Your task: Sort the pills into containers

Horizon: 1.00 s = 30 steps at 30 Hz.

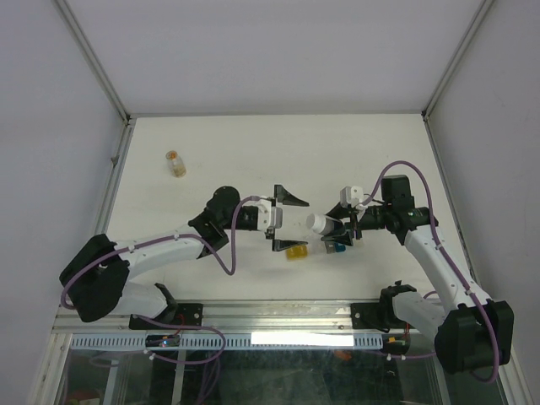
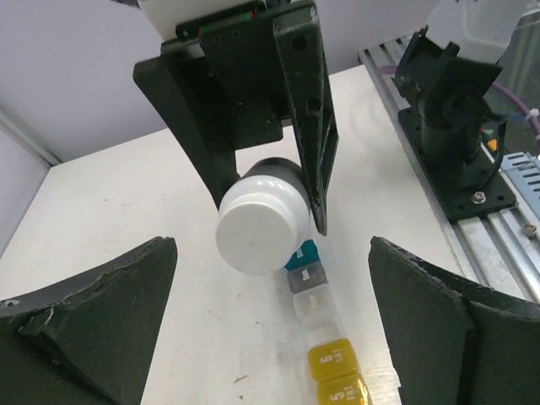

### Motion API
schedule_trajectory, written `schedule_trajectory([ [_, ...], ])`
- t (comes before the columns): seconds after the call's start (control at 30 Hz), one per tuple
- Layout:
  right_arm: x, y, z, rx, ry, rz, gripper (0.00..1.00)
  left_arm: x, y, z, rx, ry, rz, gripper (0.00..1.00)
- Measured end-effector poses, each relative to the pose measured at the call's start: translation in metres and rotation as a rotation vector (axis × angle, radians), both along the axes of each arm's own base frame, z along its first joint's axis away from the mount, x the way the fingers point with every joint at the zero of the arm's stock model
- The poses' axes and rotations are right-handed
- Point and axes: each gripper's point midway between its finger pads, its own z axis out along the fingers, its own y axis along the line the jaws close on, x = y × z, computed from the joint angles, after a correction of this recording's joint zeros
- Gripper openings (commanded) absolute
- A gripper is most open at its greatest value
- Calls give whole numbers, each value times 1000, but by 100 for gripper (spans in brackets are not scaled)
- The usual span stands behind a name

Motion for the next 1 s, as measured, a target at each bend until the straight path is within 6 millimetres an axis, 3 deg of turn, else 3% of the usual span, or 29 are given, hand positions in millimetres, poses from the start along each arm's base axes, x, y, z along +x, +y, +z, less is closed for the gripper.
schedule_trajectory([
  [0.23,0,0,0,0,0,0,0,12,-17,-15,41,0,-20,92],
  [0.47,0,0,0,0,1,0,0,17,-23,-23,51,26,-21,74],
  [0.6,0,0,0,0,0,0,0,18,-25,-28,61,48,-21,71],
  [1.0,0,0,0,0,1,0,0,18,-27,-18,29,61,-22,65],
])
